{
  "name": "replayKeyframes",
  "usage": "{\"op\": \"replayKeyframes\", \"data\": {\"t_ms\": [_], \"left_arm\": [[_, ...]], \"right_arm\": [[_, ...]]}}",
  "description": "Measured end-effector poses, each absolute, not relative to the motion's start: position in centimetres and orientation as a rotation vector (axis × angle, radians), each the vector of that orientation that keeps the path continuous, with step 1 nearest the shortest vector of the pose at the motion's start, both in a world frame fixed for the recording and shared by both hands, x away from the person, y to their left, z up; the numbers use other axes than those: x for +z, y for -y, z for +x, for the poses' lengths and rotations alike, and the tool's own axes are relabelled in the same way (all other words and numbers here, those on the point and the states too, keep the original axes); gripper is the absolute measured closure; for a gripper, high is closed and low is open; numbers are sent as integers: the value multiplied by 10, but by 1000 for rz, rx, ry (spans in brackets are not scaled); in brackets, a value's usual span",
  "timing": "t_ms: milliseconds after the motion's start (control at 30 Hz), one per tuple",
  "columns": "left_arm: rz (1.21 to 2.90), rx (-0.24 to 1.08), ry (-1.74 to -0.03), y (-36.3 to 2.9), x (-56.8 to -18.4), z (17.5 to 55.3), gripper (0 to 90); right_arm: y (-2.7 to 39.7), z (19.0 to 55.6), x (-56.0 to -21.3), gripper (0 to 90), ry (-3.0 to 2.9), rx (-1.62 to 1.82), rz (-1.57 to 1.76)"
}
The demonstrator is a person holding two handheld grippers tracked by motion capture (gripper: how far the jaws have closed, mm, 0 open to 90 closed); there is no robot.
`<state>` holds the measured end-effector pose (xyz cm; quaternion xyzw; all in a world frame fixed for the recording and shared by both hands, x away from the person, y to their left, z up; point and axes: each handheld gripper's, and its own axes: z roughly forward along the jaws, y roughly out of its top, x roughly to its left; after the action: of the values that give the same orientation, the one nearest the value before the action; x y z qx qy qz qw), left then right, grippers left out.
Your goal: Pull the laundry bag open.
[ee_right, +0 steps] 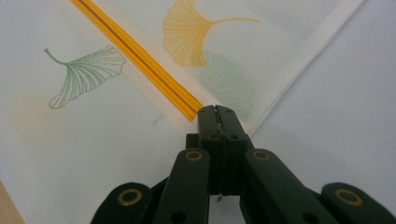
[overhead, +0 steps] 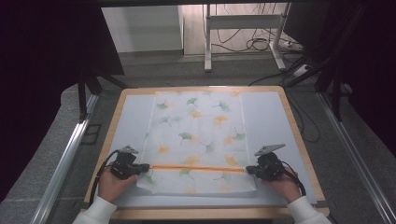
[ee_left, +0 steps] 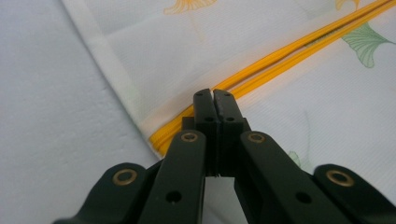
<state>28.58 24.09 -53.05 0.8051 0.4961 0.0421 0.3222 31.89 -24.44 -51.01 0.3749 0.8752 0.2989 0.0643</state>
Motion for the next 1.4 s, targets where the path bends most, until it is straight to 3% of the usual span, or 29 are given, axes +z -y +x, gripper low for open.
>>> {"op": "replayKeyframes", "data": {"t_ms": [867,1200,1400], "left_arm": [[2086,191,-1380,-266,-528,279,900],[2075,162,-1365,-268,-529,279,900],[2038,153,-1343,-273,-524,276,843]], "right_arm": [[244,319,-510,897,-2653,893,1106],[245,319,-510,897,-2655,907,1109],[246,319,-511,896,-2652,921,1103]]}}
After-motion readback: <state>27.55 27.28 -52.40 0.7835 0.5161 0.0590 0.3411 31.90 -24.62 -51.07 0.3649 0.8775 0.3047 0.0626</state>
